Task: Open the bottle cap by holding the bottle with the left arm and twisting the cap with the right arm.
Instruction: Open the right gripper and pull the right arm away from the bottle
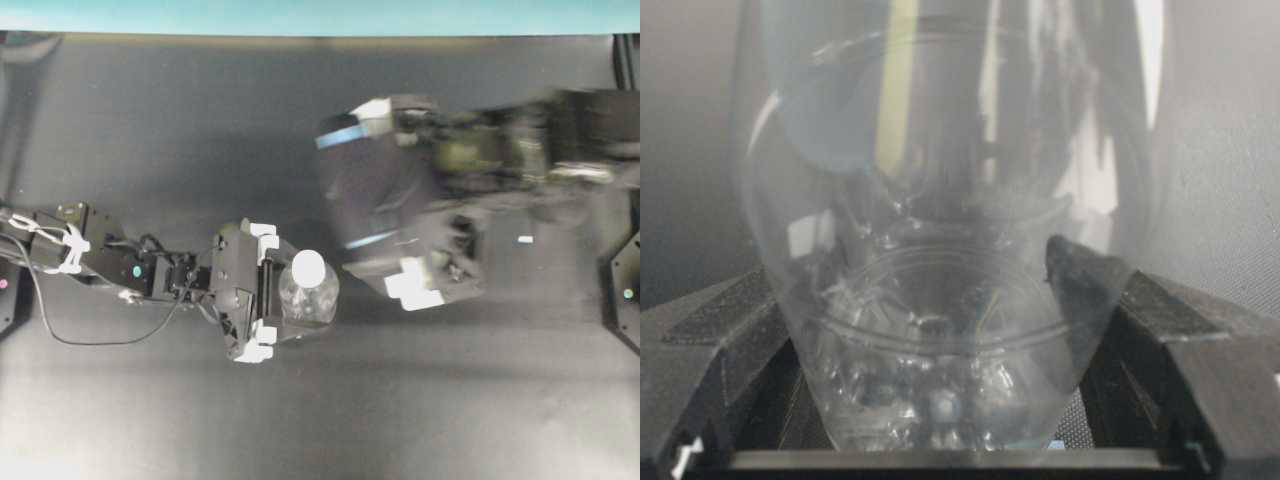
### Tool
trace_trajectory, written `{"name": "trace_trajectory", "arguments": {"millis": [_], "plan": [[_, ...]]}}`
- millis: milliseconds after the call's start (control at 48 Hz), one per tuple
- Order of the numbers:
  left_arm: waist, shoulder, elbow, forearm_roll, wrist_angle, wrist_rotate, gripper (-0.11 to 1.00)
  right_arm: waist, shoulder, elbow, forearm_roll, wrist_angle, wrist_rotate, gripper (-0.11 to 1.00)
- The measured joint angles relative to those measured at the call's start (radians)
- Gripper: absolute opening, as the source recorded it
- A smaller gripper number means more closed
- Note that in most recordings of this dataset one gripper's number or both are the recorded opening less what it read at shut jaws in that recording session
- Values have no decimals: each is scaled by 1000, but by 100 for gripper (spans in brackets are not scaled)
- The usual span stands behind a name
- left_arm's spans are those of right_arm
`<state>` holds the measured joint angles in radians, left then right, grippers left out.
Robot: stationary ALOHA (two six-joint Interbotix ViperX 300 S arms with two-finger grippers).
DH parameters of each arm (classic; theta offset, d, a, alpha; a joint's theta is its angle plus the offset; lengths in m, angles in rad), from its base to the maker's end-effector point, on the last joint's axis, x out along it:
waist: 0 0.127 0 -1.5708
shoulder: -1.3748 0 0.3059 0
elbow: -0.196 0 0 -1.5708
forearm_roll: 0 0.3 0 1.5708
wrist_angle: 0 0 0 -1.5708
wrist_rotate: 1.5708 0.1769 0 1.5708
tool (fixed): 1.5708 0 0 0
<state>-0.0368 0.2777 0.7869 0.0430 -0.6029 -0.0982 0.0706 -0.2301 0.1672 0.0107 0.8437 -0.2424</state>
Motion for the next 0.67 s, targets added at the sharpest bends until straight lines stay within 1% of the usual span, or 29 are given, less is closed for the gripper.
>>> {"name": "trace_trajectory", "arguments": {"millis": [104, 250, 334, 479, 563, 667], "plan": [[2, -2, 0, 2, 0, 0, 81, 3, -84, 98, 0, -137, 31, 82], [5, -2, 0, 0, 0, 0, 81, 6, -207, 255, -2, -351, 37, 82], [6, 0, 0, 0, 0, 0, 81, 8, -282, 345, -2, -497, 40, 82], [8, -2, 2, 2, 0, 0, 81, 11, -394, 477, 0, -721, 44, 82], [8, -2, 2, 2, 0, 0, 81, 14, -420, 522, -2, -775, 46, 82], [8, -2, 2, 0, 0, 0, 81, 14, -413, 537, 0, -778, 49, 82]]}}
